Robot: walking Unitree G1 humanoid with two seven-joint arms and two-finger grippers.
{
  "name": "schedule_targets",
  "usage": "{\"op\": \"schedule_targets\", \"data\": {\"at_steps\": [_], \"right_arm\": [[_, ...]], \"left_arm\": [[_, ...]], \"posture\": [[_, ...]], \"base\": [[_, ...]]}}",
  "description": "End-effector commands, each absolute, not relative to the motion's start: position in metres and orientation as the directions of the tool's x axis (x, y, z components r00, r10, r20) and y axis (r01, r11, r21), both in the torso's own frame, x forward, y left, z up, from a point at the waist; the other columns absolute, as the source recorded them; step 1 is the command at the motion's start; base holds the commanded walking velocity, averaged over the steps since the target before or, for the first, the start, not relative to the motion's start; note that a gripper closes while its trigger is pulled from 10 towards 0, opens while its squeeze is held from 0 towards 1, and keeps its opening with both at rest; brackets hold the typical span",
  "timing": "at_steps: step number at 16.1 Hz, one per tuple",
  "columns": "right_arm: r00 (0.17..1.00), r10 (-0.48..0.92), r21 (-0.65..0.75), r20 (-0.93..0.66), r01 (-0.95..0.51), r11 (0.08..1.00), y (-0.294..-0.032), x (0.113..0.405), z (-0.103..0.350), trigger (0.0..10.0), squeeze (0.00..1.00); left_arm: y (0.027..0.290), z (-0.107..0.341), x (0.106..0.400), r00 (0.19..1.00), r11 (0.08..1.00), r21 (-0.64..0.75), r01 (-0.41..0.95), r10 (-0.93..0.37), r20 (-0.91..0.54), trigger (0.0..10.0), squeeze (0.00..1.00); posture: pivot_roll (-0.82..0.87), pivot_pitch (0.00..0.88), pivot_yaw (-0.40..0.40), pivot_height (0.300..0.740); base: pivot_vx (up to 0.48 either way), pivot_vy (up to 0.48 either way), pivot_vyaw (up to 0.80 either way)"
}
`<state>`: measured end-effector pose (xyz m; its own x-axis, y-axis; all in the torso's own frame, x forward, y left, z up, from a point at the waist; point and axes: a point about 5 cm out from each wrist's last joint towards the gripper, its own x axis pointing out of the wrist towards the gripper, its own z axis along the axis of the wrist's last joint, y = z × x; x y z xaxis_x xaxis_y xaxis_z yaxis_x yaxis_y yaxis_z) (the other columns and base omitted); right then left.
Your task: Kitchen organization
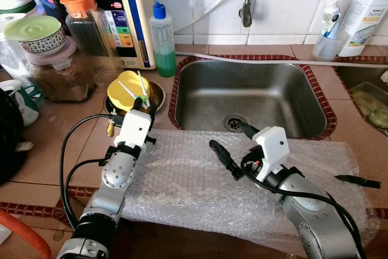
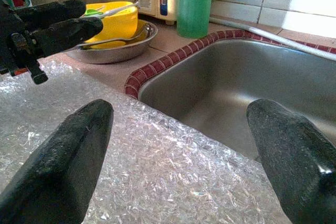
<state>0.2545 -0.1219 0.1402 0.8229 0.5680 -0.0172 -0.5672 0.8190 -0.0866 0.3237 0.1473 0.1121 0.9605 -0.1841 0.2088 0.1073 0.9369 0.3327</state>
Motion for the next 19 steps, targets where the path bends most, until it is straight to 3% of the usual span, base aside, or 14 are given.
{"op": "schedule_targets", "data": {"at_steps": [1, 3, 4, 5, 7, 16, 18, 19], "right_arm": [[0.822, 0.57, -0.098, -0.003, -0.567, 0.818, -0.122, 0.253, 0.143, 10.0, 0.0], [0.823, 0.568, -0.099, -0.003, -0.566, 0.819, -0.122, 0.253, 0.143, 10.0, 0.0], [0.823, 0.568, -0.099, -0.003, -0.565, 0.819, -0.122, 0.253, 0.143, 10.0, 0.0], [0.824, 0.567, -0.1, -0.002, -0.564, 0.819, -0.122, 0.253, 0.143, 10.0, 0.0], [0.824, 0.566, -0.101, -0.001, -0.563, 0.82, -0.122, 0.253, 0.143, 10.0, 0.0], [0.824, 0.567, -0.103, 0.003, -0.564, 0.82, -0.122, 0.254, 0.144, 10.0, 0.0], [0.823, 0.567, -0.103, 0.006, -0.564, 0.819, -0.122, 0.255, 0.144, 10.0, 0.0], [0.824, 0.566, -0.103, 0.007, -0.563, 0.82, -0.122, 0.256, 0.144, 10.0, 0.0]], "left_arm": [[0.151, 0.114, 0.325, 0.96, 0.937, 0.337, 0.097, -0.177, 0.215, 4.5, 0.0], [0.151, 0.113, 0.325, 0.961, 0.936, 0.337, 0.098, -0.177, 0.214, 3.3, 0.0], [0.151, 0.113, 0.325, 0.961, 0.936, 0.337, 0.098, -0.177, 0.214, 3.3, 0.0], [0.151, 0.113, 0.325, 0.961, 0.936, 0.338, 0.095, -0.175, 0.215, 2.1, 0.0], [0.152, 0.114, 0.325, 0.961, 0.936, 0.339, 0.088, -0.17, 0.218, 1.6, 0.0], [0.165, 0.12, 0.32, 0.958, 0.94, 0.339, 0.029, -0.122, 0.259, 1.2, 0.0], [0.171, 0.124, 0.319, 0.956, 0.954, 0.301, -0.002, -0.086, 0.279, 0.0, 0.0], [0.176, 0.124, 0.319, 0.966, 0.989, 0.148, -0.012, -0.027, 0.258, 0.0, 0.0]], "posture": [[-0.34, 0.071, 0.082, 0.74], [-0.34, 0.072, 0.083, 0.74], [-0.34, 0.072, 0.083, 0.74], [-0.34, 0.072, 0.084, 0.74], [-0.34, 0.071, 0.084, 0.74], [-0.34, 0.068, 0.082, 0.74], [-0.34, 0.066, 0.082, 0.74], [-0.33, 0.064, 0.079, 0.74]], "base": [[0.0, 0.0, 0.0], [0.0, 0.0, 0.0], [0.0, 0.0, 0.0], [0.0, 0.0, 0.0], [0.0, 0.0, 0.0], [0.0, 0.0, 0.0], [0.0, 0.0, 0.0], [0.0, 0.0, 0.0]]}}
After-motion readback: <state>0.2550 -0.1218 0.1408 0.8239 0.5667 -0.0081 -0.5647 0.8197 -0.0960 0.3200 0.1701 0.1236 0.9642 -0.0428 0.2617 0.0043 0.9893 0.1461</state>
